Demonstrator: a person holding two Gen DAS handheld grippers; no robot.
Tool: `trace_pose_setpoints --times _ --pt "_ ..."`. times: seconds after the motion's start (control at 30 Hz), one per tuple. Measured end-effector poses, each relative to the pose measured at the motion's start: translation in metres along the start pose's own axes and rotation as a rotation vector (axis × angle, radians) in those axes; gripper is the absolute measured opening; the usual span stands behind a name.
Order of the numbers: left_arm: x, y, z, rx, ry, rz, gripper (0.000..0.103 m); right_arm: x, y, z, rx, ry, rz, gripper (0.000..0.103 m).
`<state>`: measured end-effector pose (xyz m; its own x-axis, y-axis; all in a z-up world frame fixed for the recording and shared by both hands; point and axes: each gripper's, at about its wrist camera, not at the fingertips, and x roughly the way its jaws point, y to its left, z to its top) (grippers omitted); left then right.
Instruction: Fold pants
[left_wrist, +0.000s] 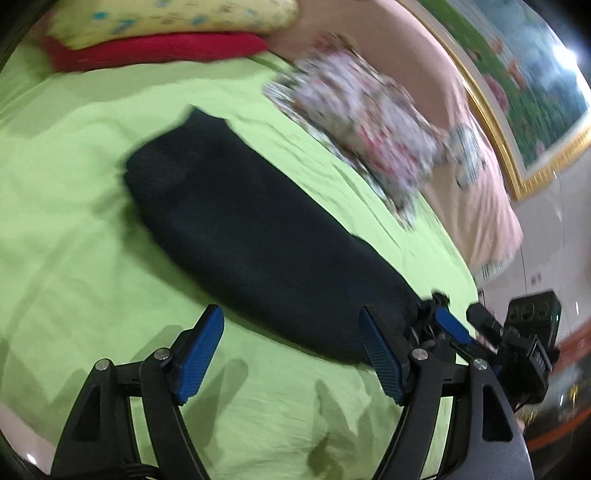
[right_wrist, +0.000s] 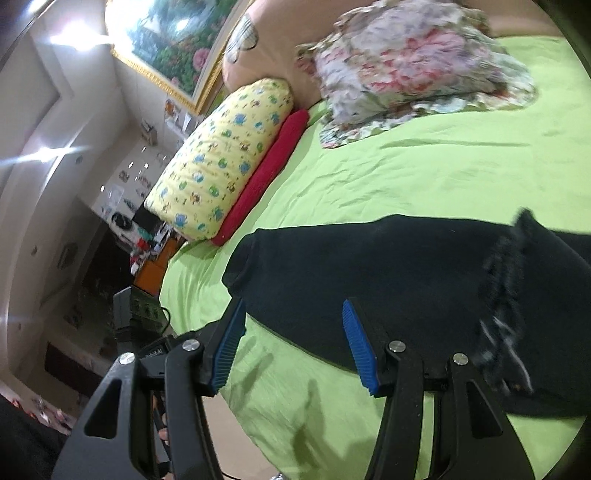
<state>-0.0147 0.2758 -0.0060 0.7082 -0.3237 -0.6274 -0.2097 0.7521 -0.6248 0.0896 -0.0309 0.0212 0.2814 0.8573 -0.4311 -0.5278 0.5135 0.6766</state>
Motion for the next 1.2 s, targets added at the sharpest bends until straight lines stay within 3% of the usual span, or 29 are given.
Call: trace_pose_setpoints --times 0.23,0.37,0.5,0.67,0.9,1.2 --pt "-0.010 0.042 0.003 -0.164 -0.073 0.059 0.077 0.039 0.010 0.018 -0.057 0.082 -0.004 0.056" --pt "-0.002 0.059 0.009 -0.241 -0.068 0.043 0.077 0.061 0.023 0.032 -0.128 0.120 -0.010 0.056" --pt "0.002 0.065 0.018 -0.246 -0.078 0.044 0.077 0.097 0.038 0.051 -0.225 0.187 -0.018 0.056" --pt "0.008 0.068 0.028 -0.253 -0.097 0.095 0.078 0.153 0.052 0.074 -0.356 0.285 -0.056 0.056" --pt "0.020 0.069 0.038 -0.269 -0.120 0.099 0.081 0.214 0.073 0.093 -0.496 0.414 -0.034 0.056" --pt "0.029 0.063 0.039 -0.247 -0.174 0.128 0.084 0.272 0.077 0.103 -0.558 0.570 -0.019 0.056"
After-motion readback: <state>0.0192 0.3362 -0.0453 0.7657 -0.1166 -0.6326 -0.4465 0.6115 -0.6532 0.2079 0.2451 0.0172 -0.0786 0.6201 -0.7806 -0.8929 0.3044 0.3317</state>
